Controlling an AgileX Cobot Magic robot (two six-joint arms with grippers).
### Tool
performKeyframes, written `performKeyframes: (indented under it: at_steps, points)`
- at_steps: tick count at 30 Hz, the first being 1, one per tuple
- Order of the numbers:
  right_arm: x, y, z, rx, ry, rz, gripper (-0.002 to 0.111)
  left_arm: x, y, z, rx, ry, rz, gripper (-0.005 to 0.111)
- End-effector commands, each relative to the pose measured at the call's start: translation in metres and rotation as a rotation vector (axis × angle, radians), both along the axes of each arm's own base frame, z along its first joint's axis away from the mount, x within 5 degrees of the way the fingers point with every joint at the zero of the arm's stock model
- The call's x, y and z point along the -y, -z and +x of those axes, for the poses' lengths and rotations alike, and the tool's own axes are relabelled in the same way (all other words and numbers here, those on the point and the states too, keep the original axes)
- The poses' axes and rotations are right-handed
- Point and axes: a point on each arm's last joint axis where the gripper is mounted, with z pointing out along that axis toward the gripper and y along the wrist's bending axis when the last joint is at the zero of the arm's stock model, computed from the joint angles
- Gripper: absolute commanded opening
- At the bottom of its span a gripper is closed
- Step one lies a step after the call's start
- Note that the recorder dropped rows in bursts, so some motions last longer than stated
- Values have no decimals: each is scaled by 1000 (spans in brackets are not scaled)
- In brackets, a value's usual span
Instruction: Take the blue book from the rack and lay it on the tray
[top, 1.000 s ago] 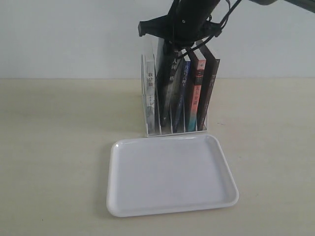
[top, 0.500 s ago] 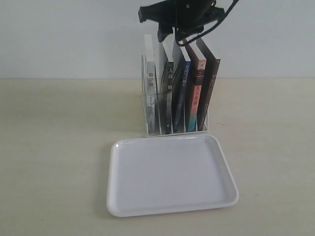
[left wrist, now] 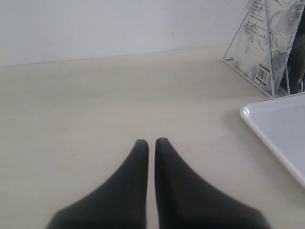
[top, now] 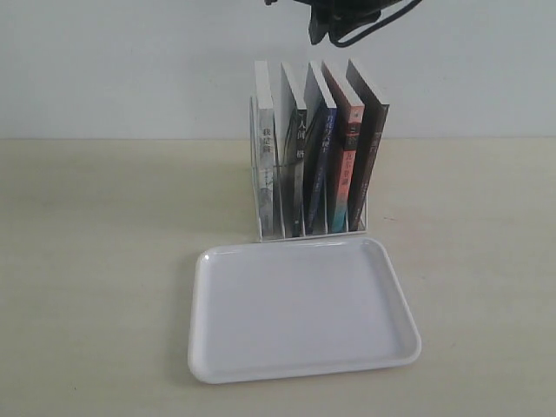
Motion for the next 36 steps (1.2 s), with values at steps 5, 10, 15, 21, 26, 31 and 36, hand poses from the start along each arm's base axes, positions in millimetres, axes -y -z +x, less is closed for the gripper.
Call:
performKeyframes:
  at_steps: [5, 10, 15, 21, 26, 31, 36]
  points:
    - [21, 22, 18, -98, 55, -21, 39, 0, -3, 0, 21, -2, -8, 5]
    - [20, 31, 23, -120, 47, -6, 39, 0, -3, 0, 21, -2, -8, 5]
    - [14, 30, 23, -118, 16, 61, 39, 0, -3, 0, 21, -2, -8, 5]
    - [11, 44, 27, -162, 13, 41, 39, 0, -3, 0, 21, -2, -8, 5]
    - [8, 56, 31, -189, 1, 38, 39, 0, -3, 0, 21, -2, -8, 5]
    - [7, 64, 34, -201, 3, 29, 39, 0, -3, 0, 21, -2, -8, 5]
    - [5, 73, 37, -216, 4, 22, 39, 0, -3, 0, 21, -2, -8, 5]
